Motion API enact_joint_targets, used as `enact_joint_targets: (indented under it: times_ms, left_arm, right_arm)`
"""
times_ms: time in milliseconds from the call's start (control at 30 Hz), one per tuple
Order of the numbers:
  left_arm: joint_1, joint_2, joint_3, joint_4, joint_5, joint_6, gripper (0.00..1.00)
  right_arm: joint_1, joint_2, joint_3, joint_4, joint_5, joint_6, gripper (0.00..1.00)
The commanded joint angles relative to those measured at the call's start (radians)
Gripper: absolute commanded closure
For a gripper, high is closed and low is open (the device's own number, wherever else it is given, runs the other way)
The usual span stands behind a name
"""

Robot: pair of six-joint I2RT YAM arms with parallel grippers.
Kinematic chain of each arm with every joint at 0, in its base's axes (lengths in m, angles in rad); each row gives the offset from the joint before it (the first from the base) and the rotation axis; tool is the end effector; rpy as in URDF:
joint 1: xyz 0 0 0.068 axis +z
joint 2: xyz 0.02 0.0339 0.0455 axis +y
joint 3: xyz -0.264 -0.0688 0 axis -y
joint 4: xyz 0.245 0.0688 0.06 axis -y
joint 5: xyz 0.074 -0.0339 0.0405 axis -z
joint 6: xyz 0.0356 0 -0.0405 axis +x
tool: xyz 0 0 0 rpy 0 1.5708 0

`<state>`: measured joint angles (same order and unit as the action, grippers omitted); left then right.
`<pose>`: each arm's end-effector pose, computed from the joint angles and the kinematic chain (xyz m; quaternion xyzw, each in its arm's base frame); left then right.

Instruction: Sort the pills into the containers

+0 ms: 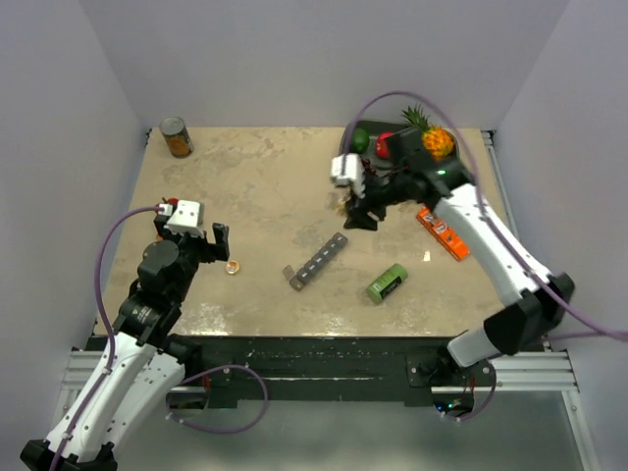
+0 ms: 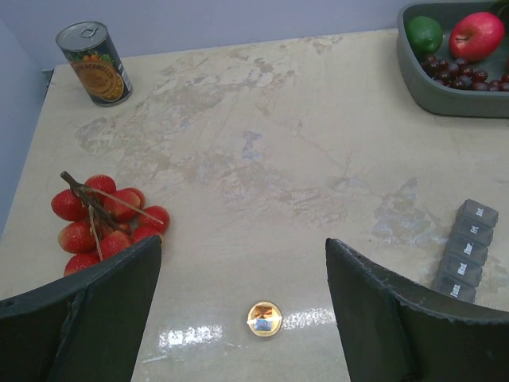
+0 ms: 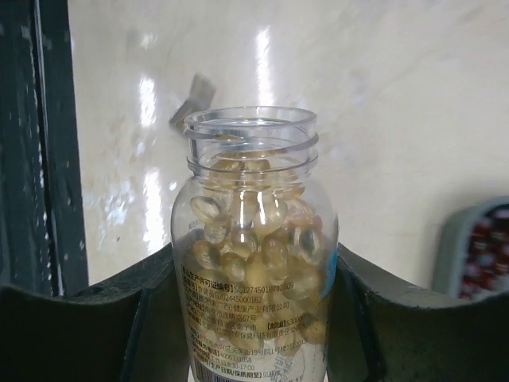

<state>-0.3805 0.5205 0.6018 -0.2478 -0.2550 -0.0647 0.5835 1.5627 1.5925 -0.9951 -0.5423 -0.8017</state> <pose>0.1307 -0.0426 0.3065 0.0380 0.7608 -0.0467 0.6462 0.2573 0.1919 0.3588 -0.6487 0.6568 0.2229 0.3134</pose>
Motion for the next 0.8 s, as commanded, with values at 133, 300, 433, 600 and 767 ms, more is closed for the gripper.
enact_joint_targets:
  times_ms: [133, 300, 433, 600, 767]
  left_arm:
    - [0.003, -0.01, -0.008, 0.064, 0.002, 0.019, 0.12]
    - [0.003, -0.019, -0.008, 0.067, 0.014, 0.019, 0.12]
    - [0.003, -0.028, -0.01, 0.067, 0.017, 0.022, 0.12]
    - [0.003, -0.034, -0.01, 0.07, 0.025, 0.025, 0.12]
    - [0.003, -0.031, -0.008, 0.073, 0.037, 0.025, 0.12]
  right_arm:
    - [-0.352, -0.355, -0.105, 0.39, -0.698, 0.27, 0.95]
    - [-0.286, -0.316, -0.232, 0.5, -0.573, 0.299, 0.95]
    - [-0.148, -0.231, -0.196, 0.294, -0.328, 0.147, 0.95]
    - [-0.059, -0.129, -0.194, 0.184, -0.158, 0.047, 0.96]
    - [0.053, -0.066, -0.247, 0.147, 0.005, -0.016, 0.96]
